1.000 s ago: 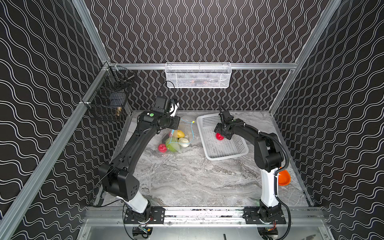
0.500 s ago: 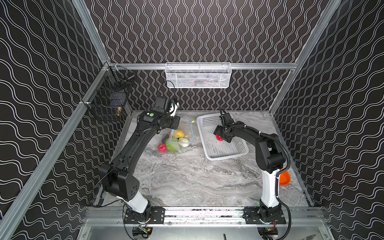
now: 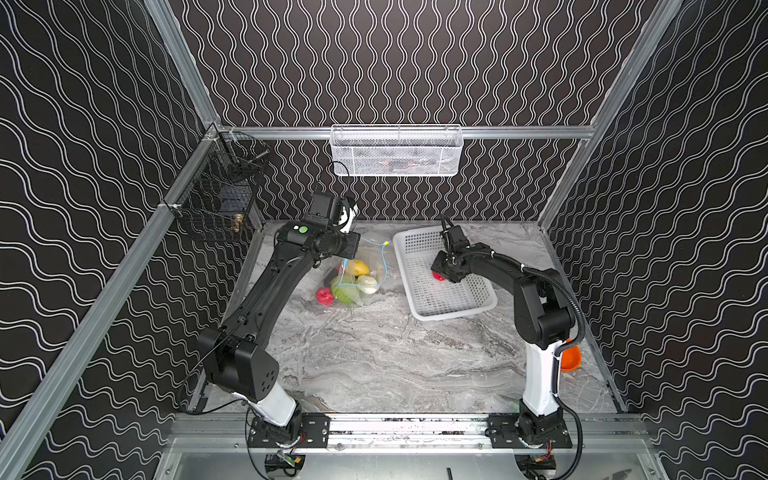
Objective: Place the food in the zip-top bag and seal the zipper
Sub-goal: 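Lift the red apple and carry it with the right gripper toward the bag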
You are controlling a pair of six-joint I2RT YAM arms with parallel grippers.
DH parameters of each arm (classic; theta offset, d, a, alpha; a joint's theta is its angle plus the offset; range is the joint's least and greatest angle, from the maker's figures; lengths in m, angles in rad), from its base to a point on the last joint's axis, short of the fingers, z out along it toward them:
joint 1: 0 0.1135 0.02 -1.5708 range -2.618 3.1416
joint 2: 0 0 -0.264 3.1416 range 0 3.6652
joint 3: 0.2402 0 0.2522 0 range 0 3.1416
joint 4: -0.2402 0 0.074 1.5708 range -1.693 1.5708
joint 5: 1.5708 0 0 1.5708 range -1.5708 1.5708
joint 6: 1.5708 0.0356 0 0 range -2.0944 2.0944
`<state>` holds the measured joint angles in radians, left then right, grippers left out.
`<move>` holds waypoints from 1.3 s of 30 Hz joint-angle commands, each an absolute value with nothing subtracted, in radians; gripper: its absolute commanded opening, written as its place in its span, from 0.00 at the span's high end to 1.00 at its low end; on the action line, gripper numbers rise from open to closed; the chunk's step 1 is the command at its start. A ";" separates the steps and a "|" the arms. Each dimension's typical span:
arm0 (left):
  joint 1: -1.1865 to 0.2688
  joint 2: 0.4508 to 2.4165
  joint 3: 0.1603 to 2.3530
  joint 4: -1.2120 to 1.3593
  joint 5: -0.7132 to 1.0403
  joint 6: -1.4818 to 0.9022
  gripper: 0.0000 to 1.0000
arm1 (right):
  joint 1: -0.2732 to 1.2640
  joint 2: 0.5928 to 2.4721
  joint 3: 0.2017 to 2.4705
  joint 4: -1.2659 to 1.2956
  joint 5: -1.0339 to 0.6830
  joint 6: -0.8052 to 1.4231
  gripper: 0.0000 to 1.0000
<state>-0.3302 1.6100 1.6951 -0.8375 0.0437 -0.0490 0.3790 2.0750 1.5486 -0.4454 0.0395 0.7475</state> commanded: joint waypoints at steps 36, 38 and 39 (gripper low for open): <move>-0.328 1.589 1.684 -0.813 0.058 -0.058 1.00 | 0.390 1.731 1.390 -0.272 -0.053 0.764 0.58; -0.328 1.588 1.685 -0.813 0.059 -0.059 1.00 | 0.398 1.716 1.392 -0.264 -0.055 0.763 0.58; -0.328 1.587 1.684 -0.813 0.058 -0.058 1.00 | 0.404 1.709 1.392 -0.258 -0.055 0.763 0.58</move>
<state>-0.3302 1.5963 1.6863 -0.8337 0.0551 -0.0498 0.3935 1.7306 1.3933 -0.3065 -0.0425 0.7666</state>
